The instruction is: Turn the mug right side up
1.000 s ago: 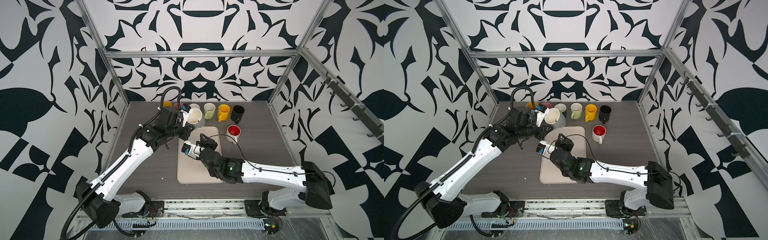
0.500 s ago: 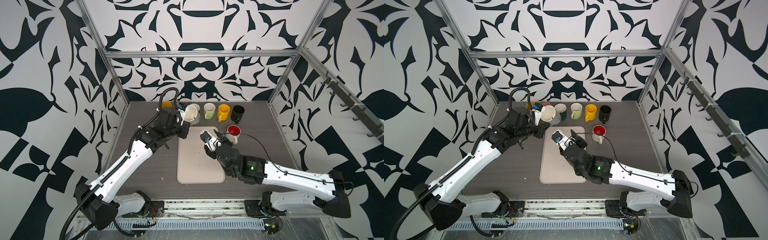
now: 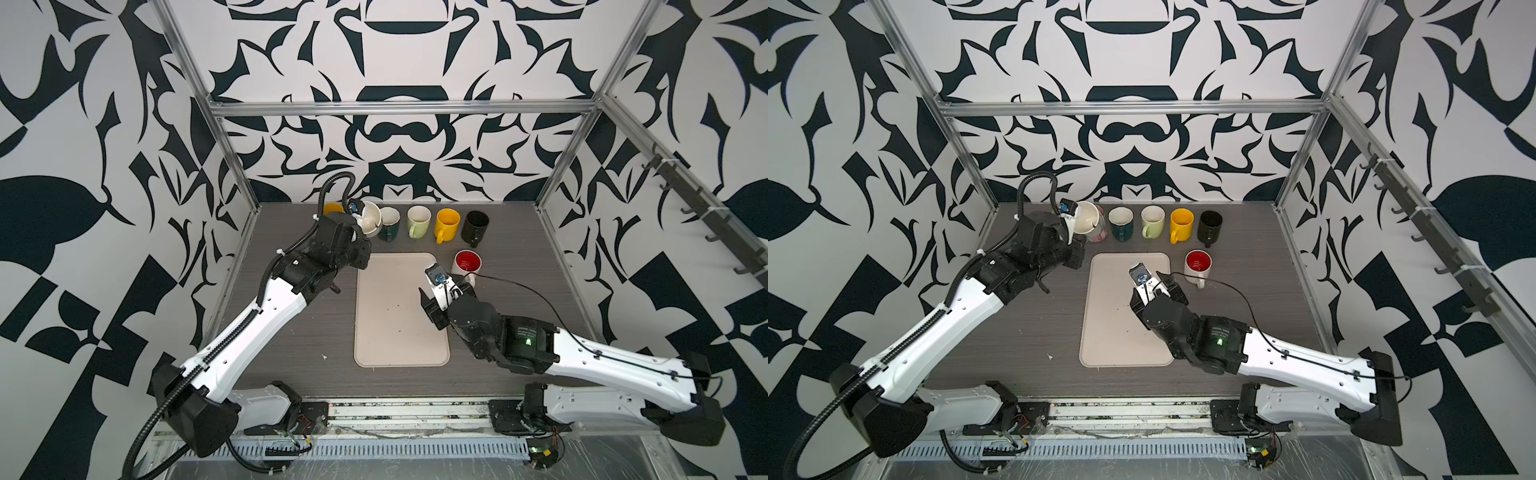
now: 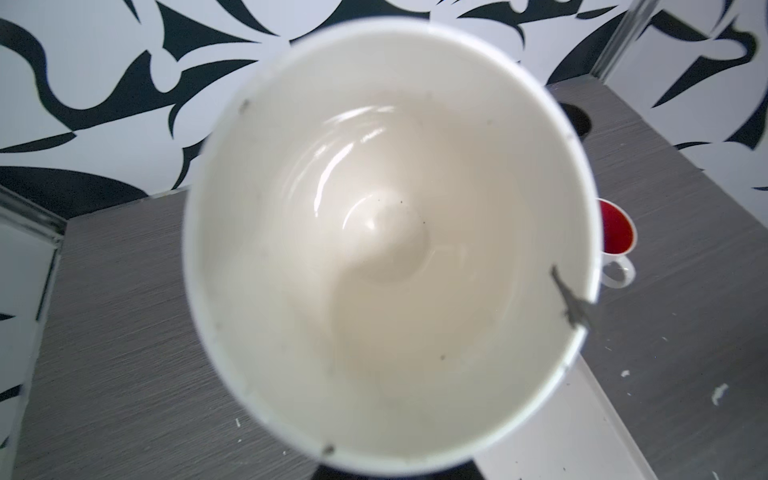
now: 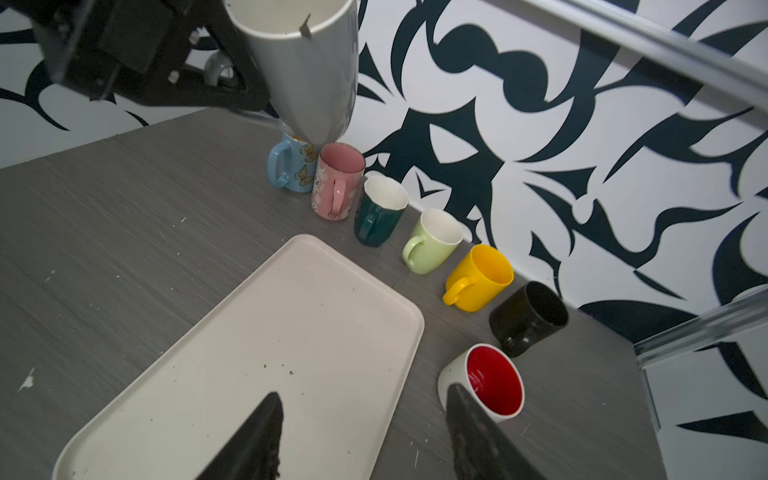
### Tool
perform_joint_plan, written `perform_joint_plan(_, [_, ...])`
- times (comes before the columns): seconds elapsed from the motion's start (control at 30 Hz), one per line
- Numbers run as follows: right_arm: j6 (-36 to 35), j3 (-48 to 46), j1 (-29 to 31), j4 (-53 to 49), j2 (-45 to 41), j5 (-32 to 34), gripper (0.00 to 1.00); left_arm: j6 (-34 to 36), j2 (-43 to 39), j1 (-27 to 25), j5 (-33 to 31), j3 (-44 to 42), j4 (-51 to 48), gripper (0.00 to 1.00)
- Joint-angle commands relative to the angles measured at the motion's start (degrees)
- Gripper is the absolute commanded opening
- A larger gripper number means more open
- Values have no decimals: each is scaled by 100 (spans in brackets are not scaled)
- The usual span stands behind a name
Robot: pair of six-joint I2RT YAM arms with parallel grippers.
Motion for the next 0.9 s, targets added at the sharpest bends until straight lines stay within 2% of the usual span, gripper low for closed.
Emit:
perform_joint_plan(0.0, [690, 293, -195, -398, -162, -483, 67, -126, 221, 194, -358, 326, -81, 0])
perform_joint_plan(0.23, [1578, 378, -1629, -938, -199, -2484, 70, -615, 693, 675, -44, 340, -330, 0])
perform_joint_plan(0.33, [1692, 439, -1887, -1050, -83, -3069, 71, -825, 895, 906, 115, 312, -376, 0])
perform_joint_plan(0.57, [1772, 719, -2135, -1276, 332, -3749, 74, -1139, 1305, 1420, 560, 158, -209, 0])
perform_joint_plan(0.77, [2027, 802, -2744, -1318, 487, -4745, 75, -1271, 1742, 1669, 804, 120, -58, 0])
perform_joint_plan(0.83, [2104, 789, -2916, -1329, 504, -4910, 86, -1317, 1900, 1738, 895, 105, -8, 0])
perform_joint_plan(0.87, [2109, 779, -2956, -1339, 506, -4961, 86, -1342, 1972, 1755, 904, 111, -8, 0])
